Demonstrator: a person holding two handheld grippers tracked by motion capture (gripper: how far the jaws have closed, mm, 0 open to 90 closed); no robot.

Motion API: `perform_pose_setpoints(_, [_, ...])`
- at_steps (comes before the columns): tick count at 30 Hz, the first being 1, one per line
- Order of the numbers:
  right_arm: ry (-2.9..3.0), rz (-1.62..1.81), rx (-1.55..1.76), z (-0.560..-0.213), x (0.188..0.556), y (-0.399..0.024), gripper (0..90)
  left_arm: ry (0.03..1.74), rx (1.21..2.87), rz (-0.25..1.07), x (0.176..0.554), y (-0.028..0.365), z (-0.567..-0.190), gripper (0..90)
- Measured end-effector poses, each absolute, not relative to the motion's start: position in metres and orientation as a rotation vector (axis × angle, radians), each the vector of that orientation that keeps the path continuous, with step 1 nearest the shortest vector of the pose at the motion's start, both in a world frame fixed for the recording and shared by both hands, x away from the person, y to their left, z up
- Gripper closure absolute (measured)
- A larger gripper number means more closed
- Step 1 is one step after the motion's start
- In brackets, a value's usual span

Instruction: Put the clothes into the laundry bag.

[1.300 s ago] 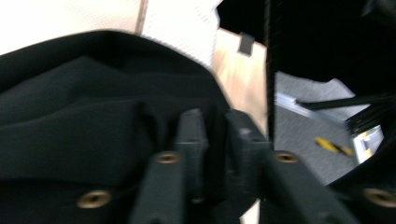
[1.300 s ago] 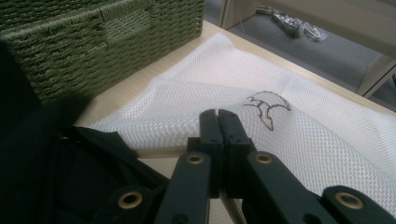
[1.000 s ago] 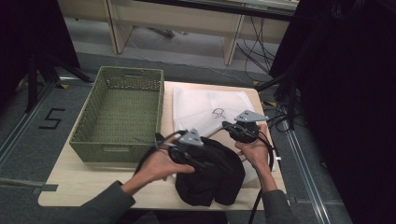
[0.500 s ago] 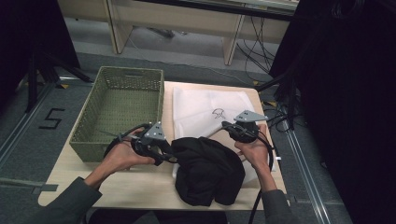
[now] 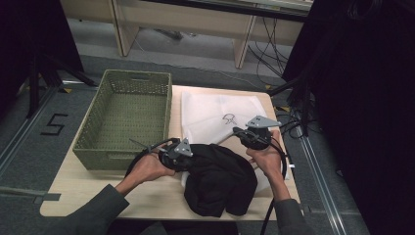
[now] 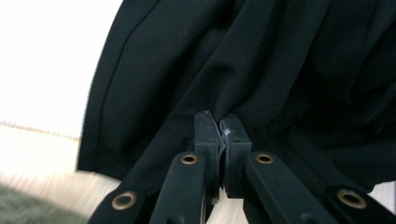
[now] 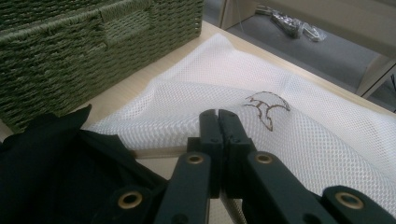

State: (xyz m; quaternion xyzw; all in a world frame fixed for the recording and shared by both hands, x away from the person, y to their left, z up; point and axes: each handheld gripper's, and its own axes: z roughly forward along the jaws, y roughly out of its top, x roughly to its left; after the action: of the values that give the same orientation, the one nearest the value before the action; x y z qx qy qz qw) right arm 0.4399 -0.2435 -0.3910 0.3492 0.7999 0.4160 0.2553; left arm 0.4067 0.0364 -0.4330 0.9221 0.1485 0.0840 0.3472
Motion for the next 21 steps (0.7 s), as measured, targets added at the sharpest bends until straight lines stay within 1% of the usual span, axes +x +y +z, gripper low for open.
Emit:
perform_pose_setpoints(3, [2.163, 1.131, 0.950, -0.391, 0.440, -0.245, 90.0, 0.433, 2.275, 0.174, 0.398, 0.026, -0.430, 87.8])
perform_pose_setpoints(7, [2.171, 1.129, 0.948, -0.391, 0.440, -0.244, 90.0, 0.376, 2.250, 0.165, 0.385, 0.011, -0.426, 87.8])
perform_pose_setpoints(9, [2.180, 1.131, 0.960, -0.391, 0.439, -0.242, 90.0, 0.377, 2.224, 0.133, 0.381, 0.001, -0.426, 87.7])
perform_pose_setpoints(12, [2.184, 1.126, 0.947, -0.391, 0.439, -0.241, 90.0, 0.364, 2.215, 0.109, 0.385, -0.019, -0.432, 87.6])
perform_pose_setpoints(14, [2.209, 1.123, 0.984, -0.390, 0.437, -0.239, 90.0, 0.378, 2.241, 0.101, 0.390, -0.030, -0.441, 87.6])
perform_pose_setpoints(16, [2.199, 1.125, 0.953, -0.391, 0.438, -0.238, 90.0, 0.416, 2.250, 0.107, 0.398, -0.039, -0.450, 87.5])
perform_pose_setpoints(19, [2.202, 1.137, 0.954, -0.394, 0.437, -0.235, 90.0, 0.458, 2.222, 0.080, 0.404, -0.048, -0.458, 86.4])
perform_pose_setpoints(21, [2.228, 1.120, 0.957, -0.393, 0.437, -0.234, 90.0, 0.460, 2.208, 0.076, 0.403, -0.049, -0.456, 84.4])
